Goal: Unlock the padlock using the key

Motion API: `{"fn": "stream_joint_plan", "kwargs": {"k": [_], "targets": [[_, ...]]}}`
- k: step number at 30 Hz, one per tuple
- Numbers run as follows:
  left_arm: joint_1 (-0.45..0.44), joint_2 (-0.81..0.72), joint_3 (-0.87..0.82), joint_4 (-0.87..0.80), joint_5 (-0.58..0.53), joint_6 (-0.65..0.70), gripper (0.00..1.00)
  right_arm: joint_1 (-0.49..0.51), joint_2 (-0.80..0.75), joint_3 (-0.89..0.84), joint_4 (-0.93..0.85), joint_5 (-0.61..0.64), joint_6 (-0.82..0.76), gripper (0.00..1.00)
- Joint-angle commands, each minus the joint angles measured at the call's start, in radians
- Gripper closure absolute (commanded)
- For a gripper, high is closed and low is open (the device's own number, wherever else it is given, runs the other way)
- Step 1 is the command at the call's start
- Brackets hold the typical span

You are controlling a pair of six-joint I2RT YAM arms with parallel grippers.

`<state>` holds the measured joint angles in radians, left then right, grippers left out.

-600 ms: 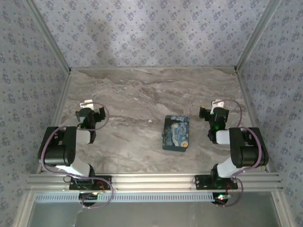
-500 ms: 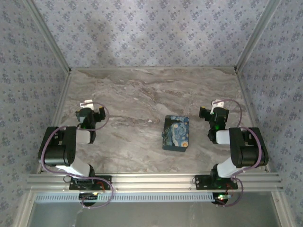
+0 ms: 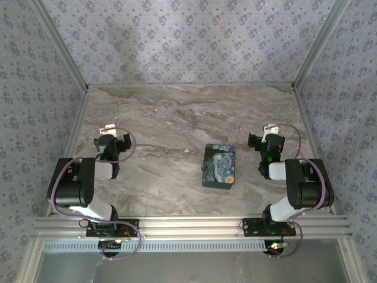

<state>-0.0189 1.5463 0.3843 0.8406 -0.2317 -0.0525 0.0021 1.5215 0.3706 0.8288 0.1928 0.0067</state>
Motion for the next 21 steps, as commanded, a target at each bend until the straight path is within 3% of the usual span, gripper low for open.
{"fn": "stream_joint_plan", "kwargs": {"k": [1,10,13,15,18,21], "targets": [[0.002,-0.013,0.010,0.011,0.012,0.000,0.00,-0.007,0.003,0.000,0.026,-0.012,-0.007,0.00],[0.001,-0.024,0.013,0.005,0.006,0.003,0.01,-0.003,-0.031,0.014,-0.017,-0.006,-0.008,0.00],[-0.011,-0.114,0.110,-0.251,-0.048,-0.010,0.00,0.002,-0.152,0.112,-0.301,-0.005,0.002,0.00],[-0.015,-0.156,0.176,-0.401,-0.066,-0.027,0.00,0.002,-0.209,0.131,-0.384,-0.009,0.030,0.00],[-0.041,-0.232,0.186,-0.450,-0.088,-0.054,0.00,0.004,-0.311,0.116,-0.429,-0.026,0.098,0.00],[-0.040,-0.315,0.222,-0.574,-0.033,-0.228,0.00,-0.001,-0.392,0.148,-0.563,-0.056,0.204,0.00]]}}
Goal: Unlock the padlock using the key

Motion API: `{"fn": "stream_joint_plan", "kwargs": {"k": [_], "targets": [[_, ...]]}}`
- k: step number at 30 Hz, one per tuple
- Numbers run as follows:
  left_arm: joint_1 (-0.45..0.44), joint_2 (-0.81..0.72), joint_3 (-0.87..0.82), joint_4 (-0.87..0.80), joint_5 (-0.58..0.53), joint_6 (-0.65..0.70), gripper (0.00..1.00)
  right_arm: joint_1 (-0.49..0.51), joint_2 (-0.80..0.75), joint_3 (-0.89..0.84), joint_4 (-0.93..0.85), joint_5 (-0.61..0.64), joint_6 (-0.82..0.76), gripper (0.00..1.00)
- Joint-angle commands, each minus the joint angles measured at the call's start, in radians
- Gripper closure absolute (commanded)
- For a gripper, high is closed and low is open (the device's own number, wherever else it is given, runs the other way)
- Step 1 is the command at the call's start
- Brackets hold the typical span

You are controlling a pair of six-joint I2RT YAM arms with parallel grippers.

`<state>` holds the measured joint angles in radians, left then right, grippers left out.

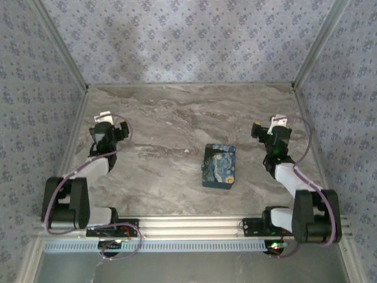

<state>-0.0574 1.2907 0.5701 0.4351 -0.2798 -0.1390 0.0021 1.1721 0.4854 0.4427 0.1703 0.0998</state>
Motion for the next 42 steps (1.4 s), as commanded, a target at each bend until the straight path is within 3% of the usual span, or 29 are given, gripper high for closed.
{"fn": "stream_joint_plan", "kwargs": {"k": [1,3,4,6,9,16,23,33,42], "targets": [[0.008,-0.083,0.059,-0.245,0.046,-0.246,0.00,-0.009,-0.065,0.055,-0.258,-0.055,0.197,0.00],[0.043,-0.099,0.099,-0.360,0.185,-0.390,0.00,-0.028,-0.097,0.107,-0.477,-0.031,0.426,0.00],[0.062,-0.096,0.110,-0.380,0.282,-0.426,0.00,-0.053,-0.100,0.108,-0.518,-0.094,0.505,0.00],[0.061,-0.093,0.126,-0.414,0.408,-0.475,0.00,-0.112,-0.094,0.074,-0.448,-0.290,0.506,0.04],[0.003,-0.102,0.132,-0.469,0.504,-0.512,0.01,-0.118,-0.103,0.054,-0.457,-0.423,0.553,0.05],[-0.251,-0.170,0.076,-0.552,0.478,-0.537,0.01,-0.049,-0.075,0.079,-0.568,-0.599,0.556,0.11],[-0.405,-0.180,0.039,-0.553,0.444,-0.575,0.02,0.121,0.013,0.112,-0.548,-0.567,0.577,0.14],[-0.472,-0.163,0.037,-0.552,0.430,-0.599,0.03,0.271,0.178,0.237,-0.506,-0.550,0.600,0.22],[-0.486,-0.132,0.074,-0.558,0.430,-0.604,0.04,0.395,0.376,0.451,-0.570,-0.595,0.550,0.23]]}}
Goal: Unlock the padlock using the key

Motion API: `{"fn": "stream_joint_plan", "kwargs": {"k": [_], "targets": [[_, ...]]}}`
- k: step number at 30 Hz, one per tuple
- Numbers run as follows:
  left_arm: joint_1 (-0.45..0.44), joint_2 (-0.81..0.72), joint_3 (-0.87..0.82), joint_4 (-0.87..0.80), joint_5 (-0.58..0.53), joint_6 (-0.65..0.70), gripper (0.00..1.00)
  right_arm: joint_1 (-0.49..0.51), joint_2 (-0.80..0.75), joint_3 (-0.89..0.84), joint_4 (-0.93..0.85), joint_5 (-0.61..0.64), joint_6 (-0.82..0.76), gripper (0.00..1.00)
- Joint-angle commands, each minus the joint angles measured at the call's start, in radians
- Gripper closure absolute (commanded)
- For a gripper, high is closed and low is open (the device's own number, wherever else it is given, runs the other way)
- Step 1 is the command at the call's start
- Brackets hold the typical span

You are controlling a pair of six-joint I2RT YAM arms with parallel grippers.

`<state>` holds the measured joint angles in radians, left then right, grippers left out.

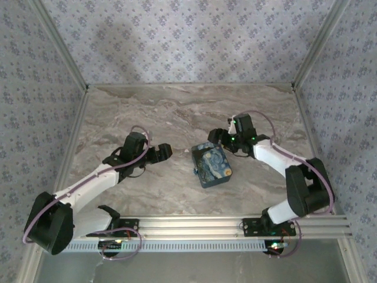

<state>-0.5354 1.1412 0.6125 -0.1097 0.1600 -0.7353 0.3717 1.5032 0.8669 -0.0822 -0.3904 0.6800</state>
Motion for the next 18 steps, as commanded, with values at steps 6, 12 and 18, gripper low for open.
{"fn": "stream_joint_plan", "kwargs": {"k": [6,12,18], "targets": [[-0.011,0.090,0.111,-0.028,0.020,0.023,0.06,0.036,-0.002,0.113,-0.204,0.065,-0.113,0.18],[-0.012,0.215,0.240,-0.053,0.069,0.069,0.09,0.027,-0.198,0.051,-0.385,0.176,-0.137,0.15],[-0.017,0.363,0.399,-0.103,0.133,0.119,0.11,0.020,-0.432,-0.086,-0.471,0.181,-0.072,0.15]]}}
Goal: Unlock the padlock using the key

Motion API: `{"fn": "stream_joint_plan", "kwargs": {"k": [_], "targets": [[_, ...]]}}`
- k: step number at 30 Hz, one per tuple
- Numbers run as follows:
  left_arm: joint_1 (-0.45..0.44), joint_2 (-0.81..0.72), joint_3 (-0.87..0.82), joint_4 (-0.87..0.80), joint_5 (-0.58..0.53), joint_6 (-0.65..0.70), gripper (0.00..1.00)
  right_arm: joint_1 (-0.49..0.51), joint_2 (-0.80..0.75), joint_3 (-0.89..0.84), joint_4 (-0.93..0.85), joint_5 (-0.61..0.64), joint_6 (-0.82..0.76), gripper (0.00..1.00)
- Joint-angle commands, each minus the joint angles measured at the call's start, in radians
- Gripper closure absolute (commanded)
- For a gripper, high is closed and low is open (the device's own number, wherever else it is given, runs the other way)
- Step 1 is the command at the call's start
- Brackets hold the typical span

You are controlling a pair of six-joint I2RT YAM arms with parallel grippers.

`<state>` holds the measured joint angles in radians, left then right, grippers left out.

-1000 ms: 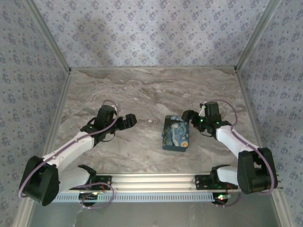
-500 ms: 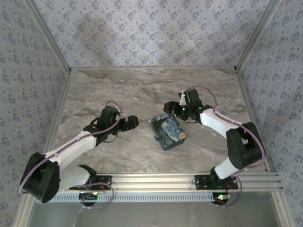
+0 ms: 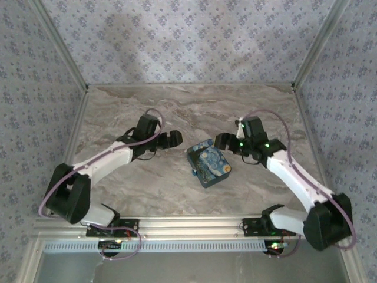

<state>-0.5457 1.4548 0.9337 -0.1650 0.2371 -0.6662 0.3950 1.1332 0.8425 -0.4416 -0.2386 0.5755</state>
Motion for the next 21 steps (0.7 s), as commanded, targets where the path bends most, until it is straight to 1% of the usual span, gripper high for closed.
{"fn": "stream_joint_plan", "kwargs": {"k": [1,6,10,11,17,21], "targets": [[-0.007,0.072,0.099,-0.059,0.065,0.059,0.11,-0.002,-0.092,-0.084,-0.119,0.024,0.057,0.15],[-0.014,0.191,0.226,-0.098,0.112,0.095,0.12,0.022,-0.255,-0.206,-0.155,0.004,0.170,0.17],[-0.023,0.285,0.328,-0.137,0.148,0.118,0.13,0.057,-0.326,-0.288,-0.170,-0.022,0.241,0.19],[-0.028,0.309,0.351,-0.144,0.157,0.124,0.14,0.066,-0.333,-0.309,-0.164,-0.029,0.258,0.20],[-0.068,0.438,0.471,-0.191,0.228,0.162,0.19,0.115,-0.331,-0.400,0.026,-0.069,0.350,0.25],[-0.092,0.495,0.517,-0.222,0.258,0.174,0.22,0.124,-0.290,-0.402,0.084,-0.071,0.349,0.28]]}}
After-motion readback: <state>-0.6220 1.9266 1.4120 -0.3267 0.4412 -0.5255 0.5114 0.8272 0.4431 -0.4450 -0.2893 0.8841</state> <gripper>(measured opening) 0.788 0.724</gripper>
